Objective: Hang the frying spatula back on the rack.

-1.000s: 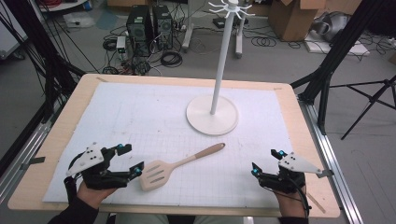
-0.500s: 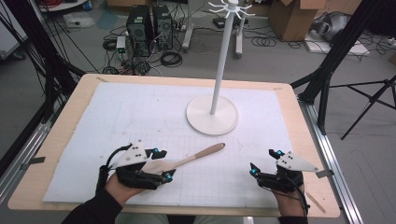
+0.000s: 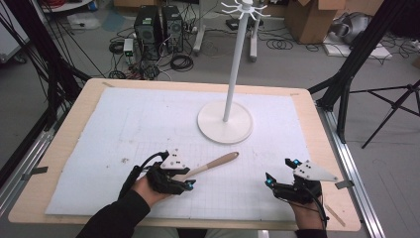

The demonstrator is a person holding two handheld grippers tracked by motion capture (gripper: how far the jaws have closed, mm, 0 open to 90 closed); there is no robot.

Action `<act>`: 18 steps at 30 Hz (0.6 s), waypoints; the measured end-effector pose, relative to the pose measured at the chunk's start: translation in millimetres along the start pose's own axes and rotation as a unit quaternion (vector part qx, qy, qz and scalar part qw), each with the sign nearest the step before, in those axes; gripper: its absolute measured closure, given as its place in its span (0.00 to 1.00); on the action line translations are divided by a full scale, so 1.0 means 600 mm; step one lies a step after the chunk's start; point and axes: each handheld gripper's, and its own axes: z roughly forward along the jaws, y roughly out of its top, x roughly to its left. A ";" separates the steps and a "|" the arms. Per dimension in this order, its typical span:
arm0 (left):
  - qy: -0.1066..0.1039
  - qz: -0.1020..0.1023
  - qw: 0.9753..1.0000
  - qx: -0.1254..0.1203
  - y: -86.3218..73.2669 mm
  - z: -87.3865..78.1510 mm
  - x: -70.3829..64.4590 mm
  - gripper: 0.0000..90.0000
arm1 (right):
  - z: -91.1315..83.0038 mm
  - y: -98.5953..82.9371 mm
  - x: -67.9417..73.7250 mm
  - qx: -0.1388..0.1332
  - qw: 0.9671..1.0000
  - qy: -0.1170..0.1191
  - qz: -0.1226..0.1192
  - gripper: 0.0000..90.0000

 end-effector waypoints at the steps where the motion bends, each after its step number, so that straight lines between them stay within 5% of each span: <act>1: 0.000 0.000 1.000 0.000 0.000 0.000 0.000 0.62 | 0.000 0.000 0.001 0.001 1.000 0.000 0.002 0.19; 6: 0.013 0.004 0.999 0.045 0.007 0.020 0.010 0.67 | 0.001 0.000 0.000 0.001 1.000 0.001 0.002 0.19; 18: 0.036 0.000 0.995 0.092 0.003 0.042 0.028 0.72 | 0.001 0.000 -0.001 0.001 1.000 0.001 0.002 0.19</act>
